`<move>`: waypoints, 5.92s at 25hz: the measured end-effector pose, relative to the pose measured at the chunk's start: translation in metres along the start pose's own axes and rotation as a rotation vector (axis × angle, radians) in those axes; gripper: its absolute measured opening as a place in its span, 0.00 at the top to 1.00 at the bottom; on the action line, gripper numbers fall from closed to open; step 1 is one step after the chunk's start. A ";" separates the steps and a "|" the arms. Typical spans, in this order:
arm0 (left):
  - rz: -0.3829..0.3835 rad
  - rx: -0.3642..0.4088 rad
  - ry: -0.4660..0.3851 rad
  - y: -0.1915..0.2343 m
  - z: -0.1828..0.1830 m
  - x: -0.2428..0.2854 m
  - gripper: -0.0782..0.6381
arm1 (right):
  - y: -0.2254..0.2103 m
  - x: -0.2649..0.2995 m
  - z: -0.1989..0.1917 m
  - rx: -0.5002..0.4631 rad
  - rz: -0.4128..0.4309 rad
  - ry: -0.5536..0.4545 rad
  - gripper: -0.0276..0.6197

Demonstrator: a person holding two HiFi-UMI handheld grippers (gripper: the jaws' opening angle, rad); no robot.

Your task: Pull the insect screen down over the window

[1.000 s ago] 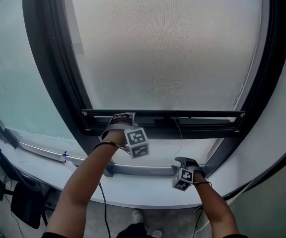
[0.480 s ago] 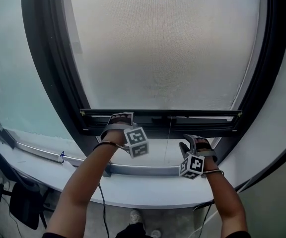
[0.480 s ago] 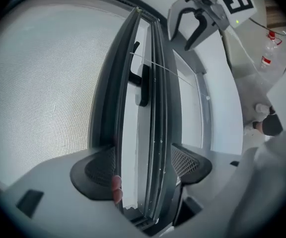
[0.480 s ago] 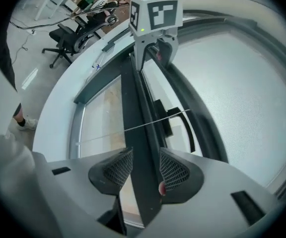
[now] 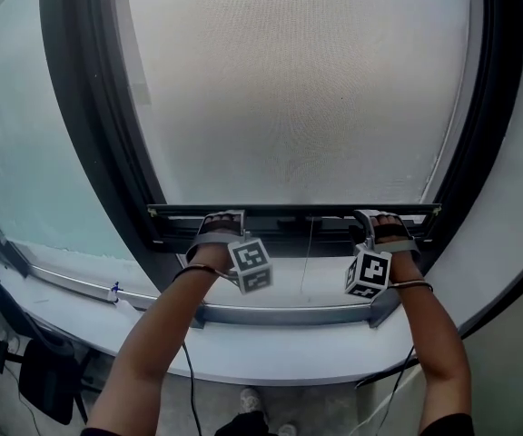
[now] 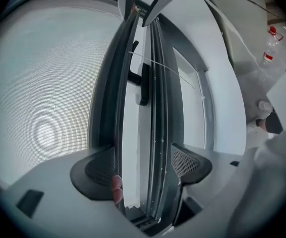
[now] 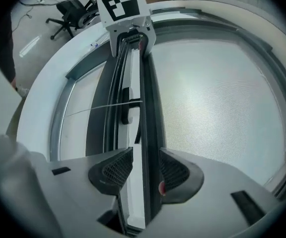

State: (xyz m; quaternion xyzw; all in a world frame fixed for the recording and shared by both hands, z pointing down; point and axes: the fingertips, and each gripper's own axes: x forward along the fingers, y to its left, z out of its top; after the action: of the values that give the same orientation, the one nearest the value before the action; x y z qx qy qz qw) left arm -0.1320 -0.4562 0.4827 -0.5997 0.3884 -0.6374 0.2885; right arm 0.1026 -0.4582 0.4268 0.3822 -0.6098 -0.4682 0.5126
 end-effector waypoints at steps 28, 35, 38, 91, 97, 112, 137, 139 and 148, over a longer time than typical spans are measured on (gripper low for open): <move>0.013 -0.026 -0.024 -0.002 -0.001 0.001 0.40 | 0.032 0.025 -0.007 -0.011 0.193 0.116 0.59; 0.015 -0.026 -0.004 -0.007 -0.001 0.001 0.40 | 0.037 0.025 -0.006 0.016 0.213 0.132 0.59; -0.006 -0.032 0.001 -0.015 0.000 0.003 0.40 | 0.044 0.025 -0.007 0.007 0.253 0.142 0.59; -0.034 0.021 -0.010 -0.069 -0.003 0.037 0.42 | 0.108 0.035 -0.010 0.004 0.388 0.188 0.55; -0.092 0.007 -0.019 -0.069 -0.003 0.034 0.42 | 0.103 0.034 -0.010 -0.012 0.401 0.177 0.58; 0.076 -0.302 -0.351 -0.016 0.026 -0.051 0.42 | 0.005 -0.036 0.018 0.307 0.076 -0.091 0.58; 0.212 -1.226 -0.714 -0.014 0.005 -0.223 0.89 | -0.015 -0.201 0.073 1.205 -0.103 -0.427 0.95; 0.201 -1.283 -0.718 -0.026 -0.002 -0.228 0.89 | -0.002 -0.209 0.074 1.255 -0.093 -0.408 0.95; 0.139 -1.345 -0.675 -0.077 -0.040 -0.253 0.89 | 0.033 -0.256 0.103 1.360 -0.060 -0.329 0.95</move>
State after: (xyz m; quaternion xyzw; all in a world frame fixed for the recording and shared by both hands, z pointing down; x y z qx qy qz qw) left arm -0.1353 -0.1984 0.4121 -0.7834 0.6210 -0.0248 0.0029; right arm 0.0484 -0.1882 0.3862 0.5588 -0.8265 -0.0485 0.0475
